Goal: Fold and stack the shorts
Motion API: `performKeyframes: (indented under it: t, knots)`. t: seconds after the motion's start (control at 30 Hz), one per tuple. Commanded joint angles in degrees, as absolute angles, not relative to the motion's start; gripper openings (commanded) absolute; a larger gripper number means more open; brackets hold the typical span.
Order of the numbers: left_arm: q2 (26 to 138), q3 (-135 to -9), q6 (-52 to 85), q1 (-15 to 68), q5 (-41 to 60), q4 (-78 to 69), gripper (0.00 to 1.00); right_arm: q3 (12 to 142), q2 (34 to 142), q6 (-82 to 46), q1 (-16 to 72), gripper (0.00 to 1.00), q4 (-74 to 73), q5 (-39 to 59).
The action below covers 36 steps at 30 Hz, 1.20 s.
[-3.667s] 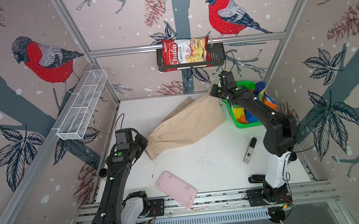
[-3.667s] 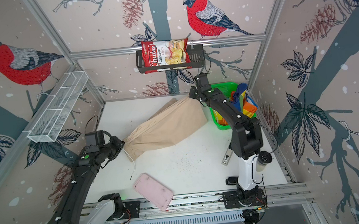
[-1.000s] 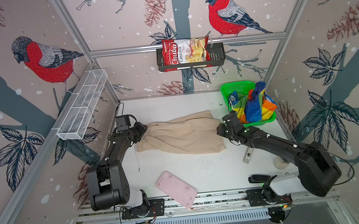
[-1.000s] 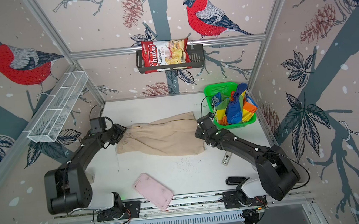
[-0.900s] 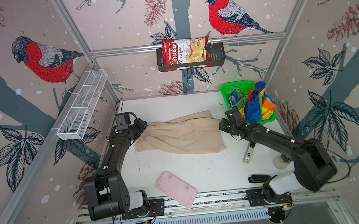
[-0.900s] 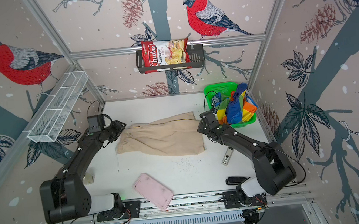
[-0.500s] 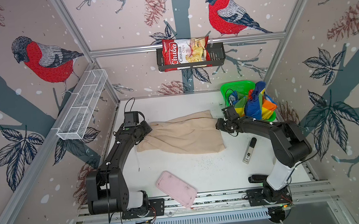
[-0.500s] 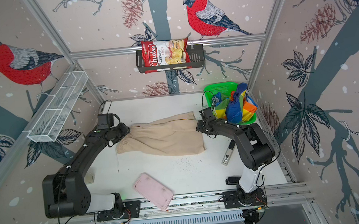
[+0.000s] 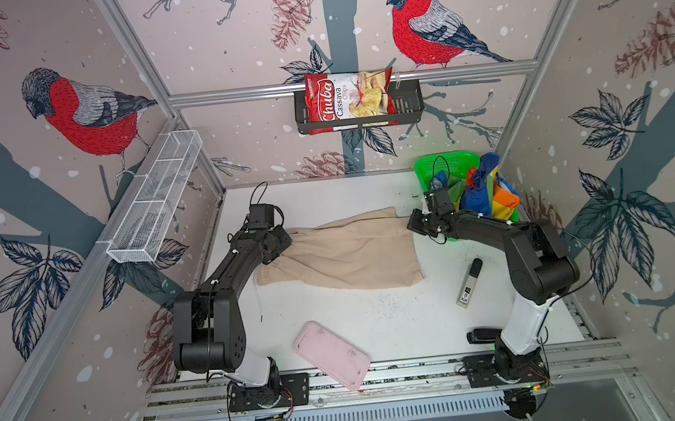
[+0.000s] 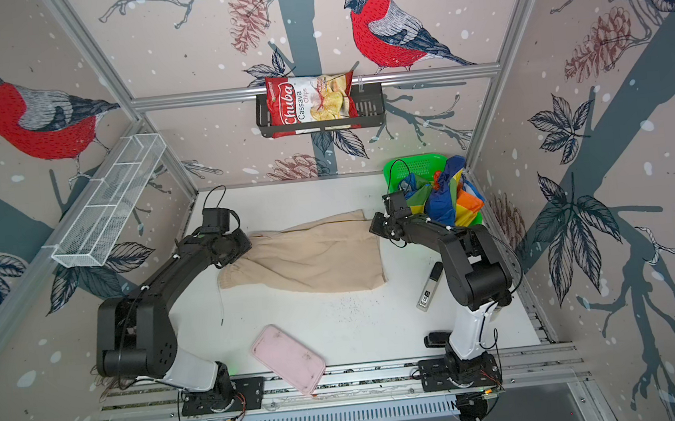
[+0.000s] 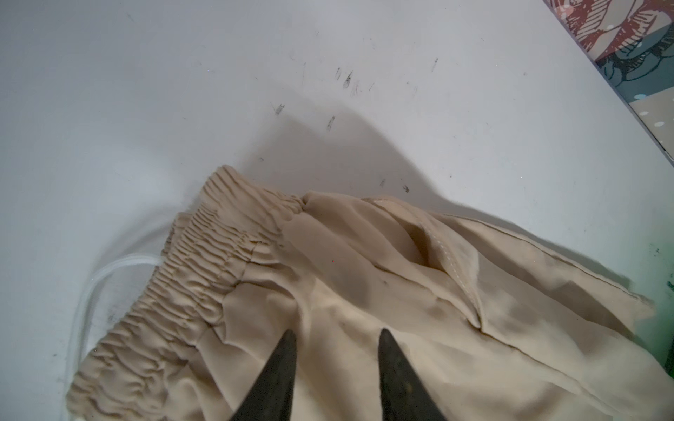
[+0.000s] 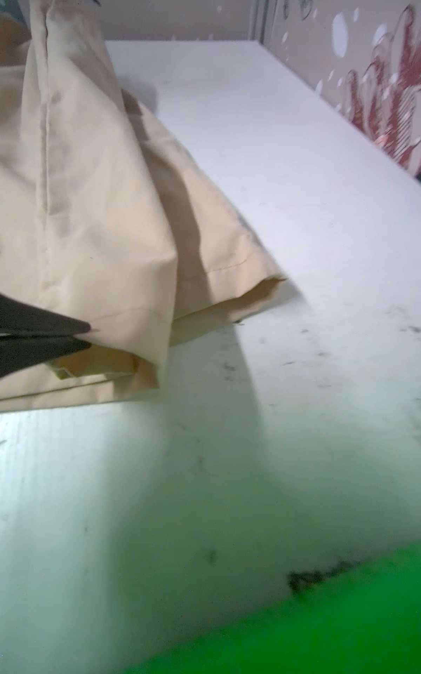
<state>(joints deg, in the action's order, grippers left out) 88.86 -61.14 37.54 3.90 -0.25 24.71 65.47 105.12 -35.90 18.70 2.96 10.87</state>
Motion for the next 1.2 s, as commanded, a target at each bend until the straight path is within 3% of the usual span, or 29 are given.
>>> performKeyframes:
  t: [0.0,0.13,0.23,0.5,0.7,1.0,1.17]
  knots:
    - [89.46,-62.11,38.19,3.87,-2.88,26.03,0.36,69.44,107.62,-35.2,17.64,0.02,1.05,13.31]
    - [90.73,-64.12,38.43,3.87,-3.47,27.16,0.36,76.58,113.94,-35.64,16.66,0.17,0.55,14.03]
    - [91.93,-66.71,38.43,3.87,-4.29,28.95,0.42,83.04,120.16,-35.51,15.86,0.3,1.64,14.0]
    - [93.81,-71.67,38.56,3.2,-8.77,34.14,0.52,92.51,127.09,-35.08,15.18,0.41,3.63,12.97]
    - [91.65,-66.58,40.29,-0.55,-5.27,32.27,0.55,91.07,122.67,-33.2,17.31,0.46,4.2,11.17]
    - [86.74,-60.63,39.7,-5.04,2.01,31.86,0.58,85.22,110.59,-25.99,26.98,0.65,10.1,-9.27]
    - [80.29,-53.61,39.22,-5.01,6.8,32.39,0.59,75.2,104.22,-25.81,34.52,0.7,12.74,-12.4]
